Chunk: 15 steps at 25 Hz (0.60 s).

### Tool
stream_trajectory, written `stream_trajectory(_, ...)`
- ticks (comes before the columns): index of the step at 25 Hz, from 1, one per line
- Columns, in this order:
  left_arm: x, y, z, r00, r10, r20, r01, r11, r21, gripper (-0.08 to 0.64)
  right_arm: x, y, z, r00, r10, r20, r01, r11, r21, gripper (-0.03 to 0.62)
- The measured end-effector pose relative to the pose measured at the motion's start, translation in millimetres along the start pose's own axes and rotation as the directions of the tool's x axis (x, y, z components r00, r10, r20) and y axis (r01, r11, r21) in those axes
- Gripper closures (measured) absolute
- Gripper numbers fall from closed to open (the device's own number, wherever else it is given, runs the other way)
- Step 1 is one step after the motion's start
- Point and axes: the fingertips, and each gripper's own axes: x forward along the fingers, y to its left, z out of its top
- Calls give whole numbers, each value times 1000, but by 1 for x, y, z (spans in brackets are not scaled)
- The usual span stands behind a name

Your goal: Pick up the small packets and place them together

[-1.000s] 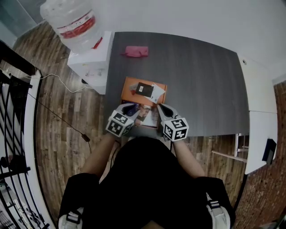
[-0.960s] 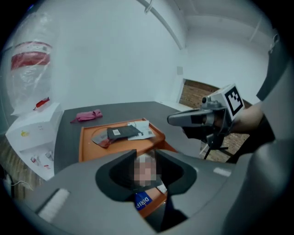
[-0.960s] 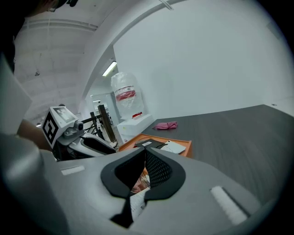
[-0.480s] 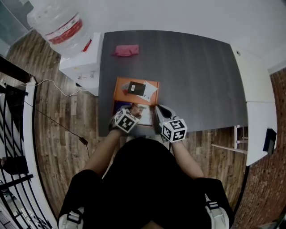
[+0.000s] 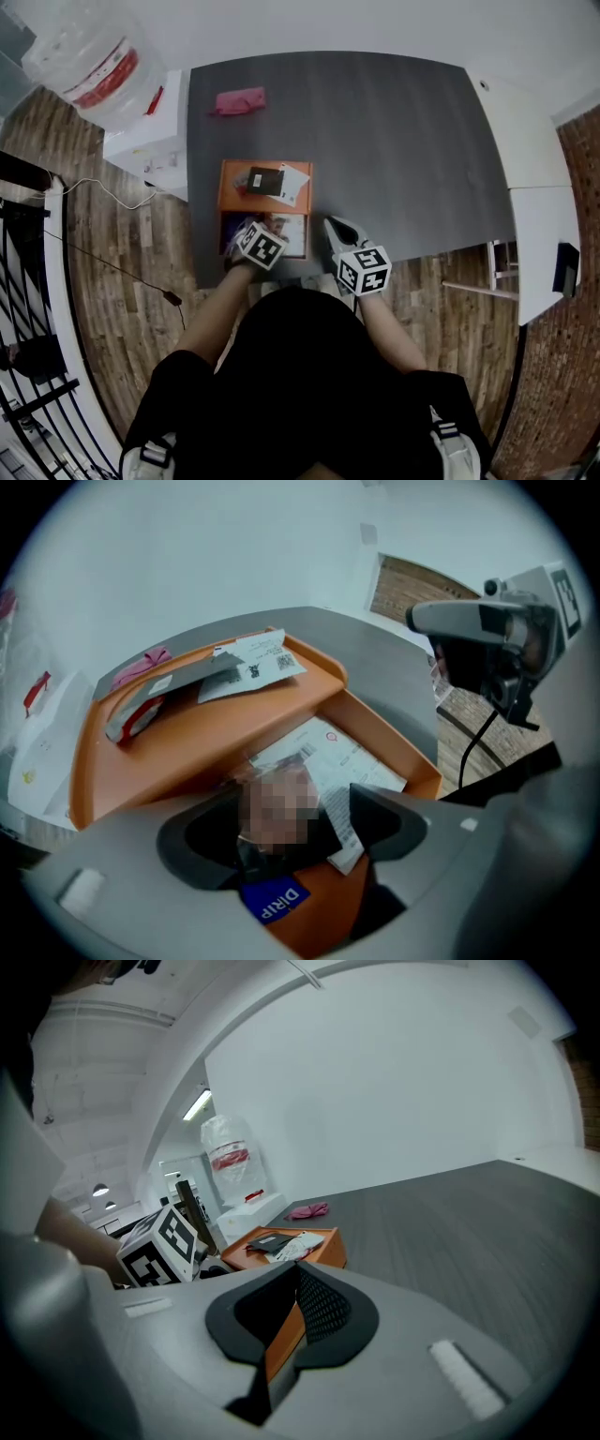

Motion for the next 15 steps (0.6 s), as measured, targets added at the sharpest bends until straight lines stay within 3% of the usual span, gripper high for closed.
stream_trajectory(8,5,3,-7,1000,-7,-13,7,1000,-2,215,-7,-9,-4,1000,-11,-2,11,1000,14,589)
stream_trajectory(12,-5,13,-8,1000,-17,7,17,1000,-19,282,-7,-7,-5,1000,2,-7,-2,1000,10,589)
stream_trajectory(15,-10,15,-9,999,-36,10,36,999,-26,293,-5,-4,-4,1000,13,-11,-13,1000,4,589)
